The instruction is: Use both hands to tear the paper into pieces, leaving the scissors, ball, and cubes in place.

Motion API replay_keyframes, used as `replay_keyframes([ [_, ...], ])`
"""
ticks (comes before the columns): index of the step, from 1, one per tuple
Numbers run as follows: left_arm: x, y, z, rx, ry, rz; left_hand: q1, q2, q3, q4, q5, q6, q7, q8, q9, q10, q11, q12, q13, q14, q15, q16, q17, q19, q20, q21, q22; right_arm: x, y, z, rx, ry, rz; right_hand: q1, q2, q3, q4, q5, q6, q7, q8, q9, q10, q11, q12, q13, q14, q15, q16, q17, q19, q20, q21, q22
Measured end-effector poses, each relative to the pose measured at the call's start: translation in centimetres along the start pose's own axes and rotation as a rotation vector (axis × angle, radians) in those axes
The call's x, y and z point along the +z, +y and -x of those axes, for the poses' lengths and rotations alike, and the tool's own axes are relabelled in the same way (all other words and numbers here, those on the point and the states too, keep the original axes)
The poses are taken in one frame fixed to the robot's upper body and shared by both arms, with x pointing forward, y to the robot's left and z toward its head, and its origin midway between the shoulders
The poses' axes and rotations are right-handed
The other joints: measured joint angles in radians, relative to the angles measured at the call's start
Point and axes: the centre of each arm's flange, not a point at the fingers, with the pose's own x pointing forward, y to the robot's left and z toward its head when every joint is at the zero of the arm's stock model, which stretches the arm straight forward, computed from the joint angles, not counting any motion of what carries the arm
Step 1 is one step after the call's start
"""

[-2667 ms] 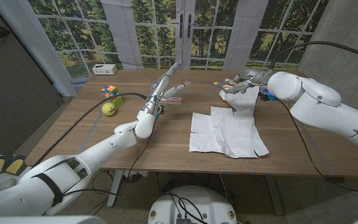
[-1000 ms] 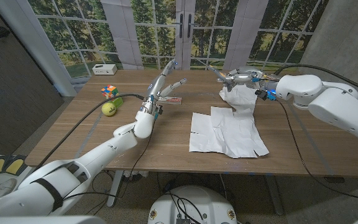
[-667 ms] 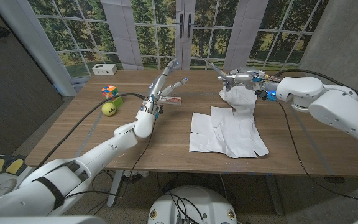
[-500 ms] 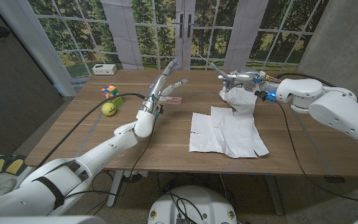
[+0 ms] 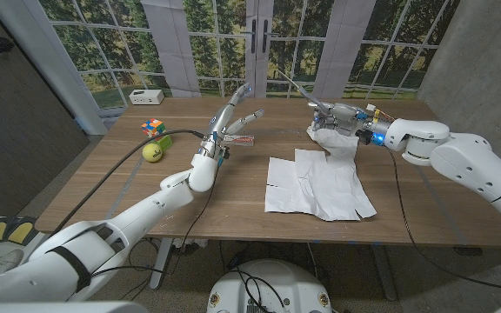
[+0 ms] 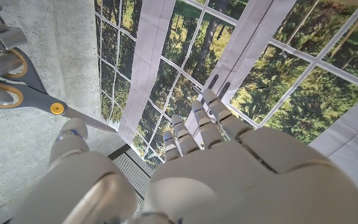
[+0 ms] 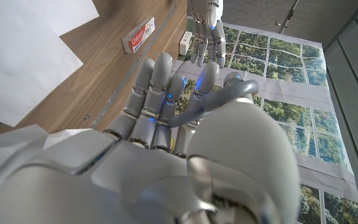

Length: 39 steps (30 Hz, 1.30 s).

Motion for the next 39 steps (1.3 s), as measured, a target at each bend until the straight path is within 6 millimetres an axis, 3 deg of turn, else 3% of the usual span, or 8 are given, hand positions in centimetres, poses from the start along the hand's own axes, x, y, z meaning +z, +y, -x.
replay_keyframes([
  [12,0.0,-0.1,0.1,-0.002,0.003,0.002,0.009,-0.001,-0.011,0.005,0.000,0.010,0.001,0.000,0.000,0.000,0.000,0.000,0.000,0.000,0.000,0.000,0.000,0.014,0.003,-0.008,0.000,-0.5,0.2,-0.1,0.034,-0.021,-0.112,0.002,-0.002,-0.013,-0.005,0.015,-0.002,-0.009,0.001,-0.011,-0.015,-0.015,-0.005,-0.020,-0.002,-0.004,0.013,-0.028,-0.053,0.002,-0.001,-0.062],
  [18,-0.1,-0.1,0.4,-0.003,0.011,0.006,0.009,-0.001,-0.019,0.005,0.006,0.011,0.000,0.000,0.000,0.000,0.000,0.000,0.000,0.004,0.004,0.000,0.000,0.029,0.018,-0.008,0.000,-1.2,0.2,-0.3,0.042,-0.028,-0.184,0.010,-0.010,-0.025,-0.008,0.024,0.016,-0.005,0.001,-0.034,-0.022,-0.022,-0.018,-0.046,-0.038,0.015,0.017,-0.036,-0.087,0.005,-0.010,-0.095],
  [22,-0.1,-0.1,0.6,-0.002,0.013,0.008,0.014,0.004,-0.023,0.001,0.006,0.011,0.000,0.000,0.000,0.004,0.004,0.004,0.000,0.004,0.004,0.000,0.000,0.021,0.010,-0.013,0.000,-1.3,0.3,-0.3,0.045,-0.026,-0.214,0.021,-0.021,-0.035,-0.013,0.037,0.027,-0.009,-0.008,-0.049,-0.058,-0.057,-0.032,-0.045,-0.082,0.043,0.006,-0.046,-0.136,0.004,-0.024,-0.122],
  [23,-0.1,-0.1,0.6,-0.002,0.018,0.006,0.014,0.004,-0.027,0.005,0.006,0.011,0.000,0.000,0.000,0.004,0.004,0.004,0.000,0.004,0.004,0.000,0.000,0.021,0.010,-0.015,0.000,-1.6,0.4,-0.4,0.046,-0.026,-0.232,0.021,-0.021,-0.035,-0.013,0.037,0.027,-0.009,-0.009,-0.050,-0.061,-0.061,-0.032,-0.046,-0.139,0.017,0.005,-0.048,-0.144,0.005,-0.024,-0.128],
  [26,-0.2,-0.1,0.8,-0.001,0.021,0.005,0.014,0.004,-0.027,0.005,0.006,0.011,0.000,0.000,0.000,0.004,0.004,0.004,0.000,0.004,0.004,0.000,0.000,0.021,0.010,-0.016,0.000,-1.7,0.5,-0.5,0.048,-0.028,-0.252,0.021,-0.021,-0.039,-0.010,0.045,0.027,-0.009,-0.015,-0.051,-0.078,-0.078,-0.039,-0.050,-0.183,0.005,0.005,-0.049,-0.160,0.007,-0.024,-0.140],
  [39,-0.1,0.0,1.1,0.002,0.029,0.003,0.015,0.004,-0.031,0.009,0.006,0.011,0.000,0.000,0.000,0.004,0.004,0.004,0.000,0.004,0.004,0.000,0.000,0.021,0.011,-0.016,0.000,-2.0,0.7,-0.5,0.050,-0.036,-0.315,0.026,-0.026,-0.051,-0.012,0.076,0.032,-0.011,-0.024,-0.074,-0.083,-0.083,-0.066,-0.091,-0.289,0.008,-0.024,-0.063,-0.200,0.004,-0.024,-0.180],
])
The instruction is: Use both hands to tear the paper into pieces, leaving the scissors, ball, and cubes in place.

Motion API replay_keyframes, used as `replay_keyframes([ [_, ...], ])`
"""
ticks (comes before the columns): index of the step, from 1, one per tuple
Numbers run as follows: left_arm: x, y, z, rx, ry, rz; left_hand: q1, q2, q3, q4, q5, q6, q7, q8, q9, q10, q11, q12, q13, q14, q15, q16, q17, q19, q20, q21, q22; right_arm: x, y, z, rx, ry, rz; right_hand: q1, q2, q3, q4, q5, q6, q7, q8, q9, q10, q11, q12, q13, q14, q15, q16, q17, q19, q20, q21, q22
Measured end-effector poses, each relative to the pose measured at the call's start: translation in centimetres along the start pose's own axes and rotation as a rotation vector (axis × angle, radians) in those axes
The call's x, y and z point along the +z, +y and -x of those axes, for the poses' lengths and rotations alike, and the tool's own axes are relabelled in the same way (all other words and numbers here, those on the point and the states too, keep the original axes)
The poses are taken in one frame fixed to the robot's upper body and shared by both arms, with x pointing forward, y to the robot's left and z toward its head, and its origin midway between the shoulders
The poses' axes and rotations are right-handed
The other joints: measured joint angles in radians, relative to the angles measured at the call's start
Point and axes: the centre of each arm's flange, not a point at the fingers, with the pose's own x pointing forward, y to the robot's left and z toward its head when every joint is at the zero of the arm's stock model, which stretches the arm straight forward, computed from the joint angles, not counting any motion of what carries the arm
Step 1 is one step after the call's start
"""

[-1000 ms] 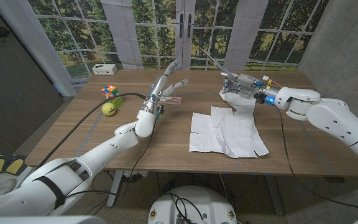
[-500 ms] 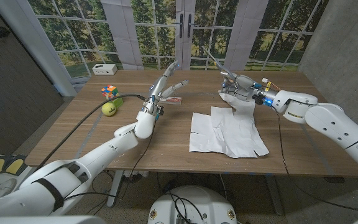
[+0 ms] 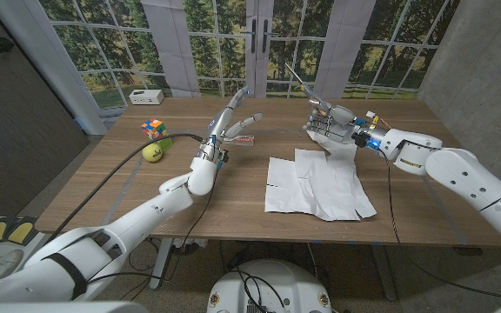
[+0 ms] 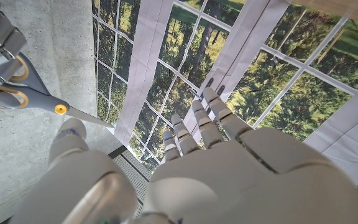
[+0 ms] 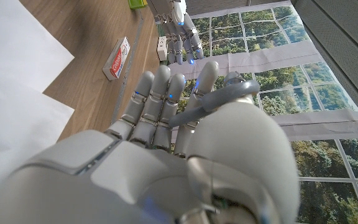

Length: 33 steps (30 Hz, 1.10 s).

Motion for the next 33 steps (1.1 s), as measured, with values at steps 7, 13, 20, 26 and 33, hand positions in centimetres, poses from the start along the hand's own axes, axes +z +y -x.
replay_keyframes([
  [7,0.04,-0.04,0.10,0.000,0.002,0.001,0.004,0.004,-0.004,-0.004,0.000,0.000,0.000,0.000,0.000,0.000,0.000,0.000,0.000,0.000,0.000,0.000,0.000,0.000,0.000,-0.004,0.000,-0.08,0.13,-0.02,0.006,-0.010,-0.021,0.000,0.000,-0.015,0.008,0.011,0.007,-0.007,-0.004,-0.002,0.000,0.000,-0.030,-0.039,-0.038,0.002,-0.045,-0.031,-0.025,0.004,0.000,-0.022],
  [13,0.05,-0.06,0.17,-0.001,0.004,0.001,0.004,0.004,-0.008,0.000,0.000,0.010,0.001,0.004,0.000,0.000,0.000,0.000,0.000,0.000,0.000,0.000,0.000,0.000,0.000,-0.006,0.005,-0.07,0.16,-0.08,0.021,-0.023,-0.031,-0.033,-0.033,-0.050,0.021,0.030,-0.066,-0.011,0.008,0.058,-0.099,-0.040,-0.055,-0.078,-0.078,0.003,-0.072,-0.051,-0.067,0.010,-0.002,-0.047],
  [20,0.04,-0.09,0.25,-0.003,0.006,0.002,0.004,0.004,-0.008,0.000,0.000,0.011,0.000,0.004,0.000,0.000,0.000,0.000,0.000,0.000,0.000,0.000,0.000,0.000,0.000,-0.006,0.005,-0.13,0.25,-0.17,0.044,-0.030,-0.029,-0.075,-0.061,-0.084,0.040,0.047,-0.166,-0.007,0.022,0.124,-0.174,-0.023,-0.085,-0.120,-0.144,0.004,-0.107,-0.071,-0.112,0.032,-0.010,-0.077],
  [26,0.02,-0.12,0.30,-0.005,0.008,0.004,0.008,0.008,-0.008,0.000,0.004,0.011,0.000,0.004,-0.005,0.000,0.000,0.000,0.000,0.000,0.000,0.000,0.000,0.000,0.000,-0.010,0.005,-0.10,0.31,-0.31,0.066,-0.031,-0.017,-0.107,-0.074,-0.110,0.049,0.063,-0.233,0.005,0.024,0.158,-0.243,0.011,-0.125,-0.157,-0.188,0.007,-0.150,-0.099,-0.136,0.043,-0.017,-0.095],
  [33,0.00,-0.13,0.35,-0.005,0.010,0.005,0.008,0.008,-0.012,0.004,0.004,0.011,0.000,0.004,-0.005,0.000,0.000,0.000,0.000,0.000,0.000,0.000,0.000,0.000,0.000,-0.010,0.005,-0.03,0.41,-0.37,0.088,-0.031,-0.008,-0.129,-0.078,-0.127,0.058,0.072,-0.305,0.022,0.024,0.188,-0.296,0.042,-0.164,-0.194,-0.230,0.008,-0.186,-0.120,-0.154,0.050,-0.021,-0.105],
])
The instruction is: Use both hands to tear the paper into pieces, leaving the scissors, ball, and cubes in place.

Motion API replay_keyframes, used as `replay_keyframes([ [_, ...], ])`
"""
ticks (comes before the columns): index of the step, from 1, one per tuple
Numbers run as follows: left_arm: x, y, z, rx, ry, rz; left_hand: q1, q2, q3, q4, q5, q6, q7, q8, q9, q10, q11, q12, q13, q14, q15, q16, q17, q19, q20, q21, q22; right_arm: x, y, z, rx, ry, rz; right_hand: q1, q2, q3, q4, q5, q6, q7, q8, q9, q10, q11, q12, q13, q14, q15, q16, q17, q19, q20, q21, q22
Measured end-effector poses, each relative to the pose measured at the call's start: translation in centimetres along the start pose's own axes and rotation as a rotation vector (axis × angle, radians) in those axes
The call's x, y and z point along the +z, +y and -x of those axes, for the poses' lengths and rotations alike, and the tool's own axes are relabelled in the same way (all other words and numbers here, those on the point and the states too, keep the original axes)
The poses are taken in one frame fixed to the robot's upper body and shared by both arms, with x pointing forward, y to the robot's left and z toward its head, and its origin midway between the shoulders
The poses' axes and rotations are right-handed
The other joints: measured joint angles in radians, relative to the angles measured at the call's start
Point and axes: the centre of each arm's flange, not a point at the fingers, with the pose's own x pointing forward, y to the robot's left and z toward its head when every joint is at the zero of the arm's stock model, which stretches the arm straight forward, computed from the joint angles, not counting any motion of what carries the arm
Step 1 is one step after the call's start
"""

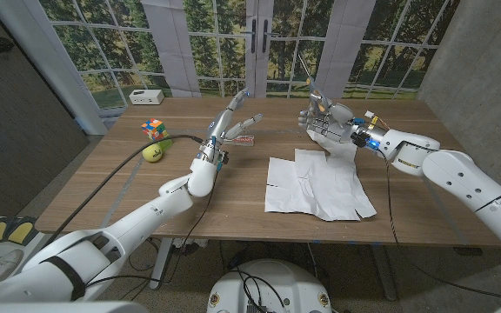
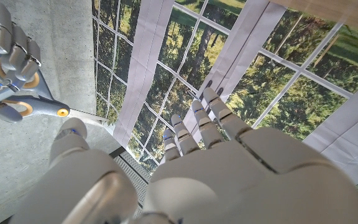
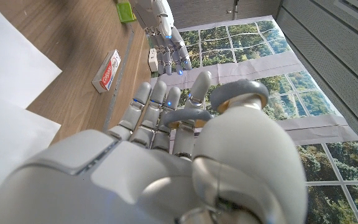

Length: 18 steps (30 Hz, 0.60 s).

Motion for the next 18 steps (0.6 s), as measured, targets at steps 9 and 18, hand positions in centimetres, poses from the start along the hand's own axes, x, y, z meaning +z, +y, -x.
replay_keyframes([
  [9,-0.03,0.01,0.05,-0.001,0.004,0.002,0.000,0.000,0.000,0.000,0.000,0.009,0.002,0.000,0.000,0.000,0.000,0.000,0.000,0.000,0.000,0.000,0.000,0.000,0.000,0.000,0.000,-0.04,-0.02,-0.18,0.022,-0.010,-0.002,-0.020,-0.007,-0.016,0.008,0.009,-0.023,0.001,-0.008,-0.001,-0.024,0.007,-0.023,-0.027,-0.022,0.001,-0.018,-0.015,-0.007,-0.004,0.000,-0.007],
  [18,-0.09,-0.06,0.20,-0.003,0.008,0.004,0.000,0.000,-0.008,0.000,0.000,0.013,-0.002,0.000,0.000,0.006,-0.006,0.000,0.000,0.000,0.000,0.000,0.000,0.000,0.000,-0.004,0.000,-0.16,0.03,-0.17,0.019,-0.016,-0.012,0.001,0.013,-0.016,-0.001,0.029,-0.002,-0.001,0.023,0.013,0.046,-0.013,-0.026,-0.073,0.059,0.000,-0.055,-0.068,0.059,-0.018,0.020,-0.014],
])
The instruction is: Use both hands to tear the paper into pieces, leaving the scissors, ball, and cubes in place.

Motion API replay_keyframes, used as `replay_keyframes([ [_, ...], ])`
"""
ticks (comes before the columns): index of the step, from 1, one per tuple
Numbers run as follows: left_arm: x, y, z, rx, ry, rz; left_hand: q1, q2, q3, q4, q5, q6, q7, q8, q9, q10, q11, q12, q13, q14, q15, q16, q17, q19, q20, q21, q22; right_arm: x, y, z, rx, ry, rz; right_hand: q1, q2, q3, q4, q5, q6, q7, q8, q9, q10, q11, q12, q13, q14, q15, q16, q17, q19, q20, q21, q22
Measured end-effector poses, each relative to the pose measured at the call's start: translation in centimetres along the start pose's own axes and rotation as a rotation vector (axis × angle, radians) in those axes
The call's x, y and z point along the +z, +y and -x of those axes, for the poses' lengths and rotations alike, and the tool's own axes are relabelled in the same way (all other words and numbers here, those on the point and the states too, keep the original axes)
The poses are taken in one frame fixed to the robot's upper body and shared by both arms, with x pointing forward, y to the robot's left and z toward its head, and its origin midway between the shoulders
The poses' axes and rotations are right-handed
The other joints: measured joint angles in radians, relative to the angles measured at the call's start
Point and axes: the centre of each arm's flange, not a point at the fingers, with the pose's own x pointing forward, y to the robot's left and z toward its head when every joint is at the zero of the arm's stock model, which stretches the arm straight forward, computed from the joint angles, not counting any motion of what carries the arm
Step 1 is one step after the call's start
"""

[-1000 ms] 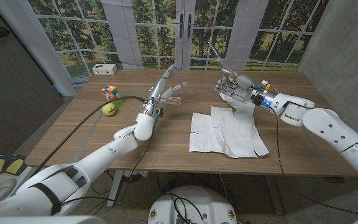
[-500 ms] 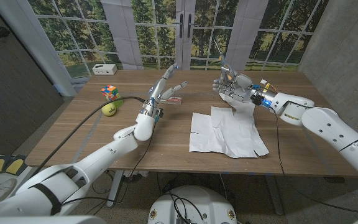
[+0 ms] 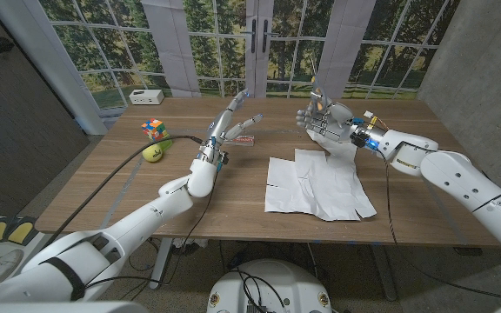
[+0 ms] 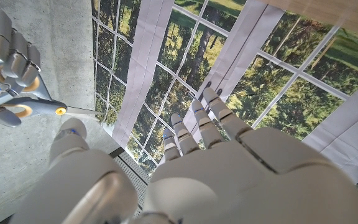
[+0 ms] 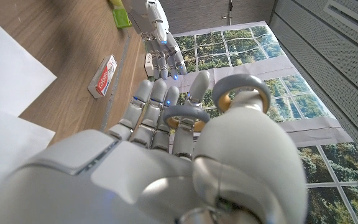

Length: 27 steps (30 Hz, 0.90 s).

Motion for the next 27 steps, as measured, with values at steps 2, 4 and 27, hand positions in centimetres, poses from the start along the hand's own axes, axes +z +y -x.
replay_keyframes([
  [2,0.00,0.00,0.02,0.000,0.000,0.000,0.000,0.000,0.000,0.000,0.000,0.000,0.000,0.000,0.000,0.000,0.000,0.000,0.000,0.000,0.000,0.000,0.000,0.000,0.000,0.000,0.000,0.01,-0.03,0.00,-0.003,0.000,-0.001,0.002,0.002,0.002,-0.002,0.004,0.000,0.000,0.000,0.002,0.005,0.002,0.000,-0.004,0.004,-0.003,0.000,-0.003,0.002,0.002,0.000,0.000],
  [4,0.00,-0.01,0.05,0.000,0.000,0.000,0.005,0.005,0.000,0.000,0.000,0.000,0.000,0.000,0.000,0.000,0.000,0.000,0.000,0.000,0.000,0.000,0.000,0.000,0.000,0.000,0.000,0.01,-0.07,0.00,-0.006,-0.001,-0.002,0.008,0.008,0.004,-0.004,0.004,0.000,0.000,0.000,0.005,0.007,0.004,0.001,-0.007,0.015,-0.001,0.000,-0.006,0.002,0.002,0.000,0.000],
  [27,-0.28,0.21,0.87,0.000,0.021,-0.003,0.009,0.001,-0.008,0.000,0.000,0.000,0.000,0.000,0.000,0.000,0.000,0.000,-0.001,0.000,0.000,0.000,0.000,0.005,-0.005,-0.004,0.000,0.14,0.17,0.44,-0.001,-0.002,0.011,-0.044,-0.001,-0.036,0.020,0.008,-0.046,0.023,-0.020,-0.044,-0.046,0.038,-0.030,-0.034,-0.035,-0.002,-0.062,-0.029,-0.021,0.016,-0.011,-0.009],
])
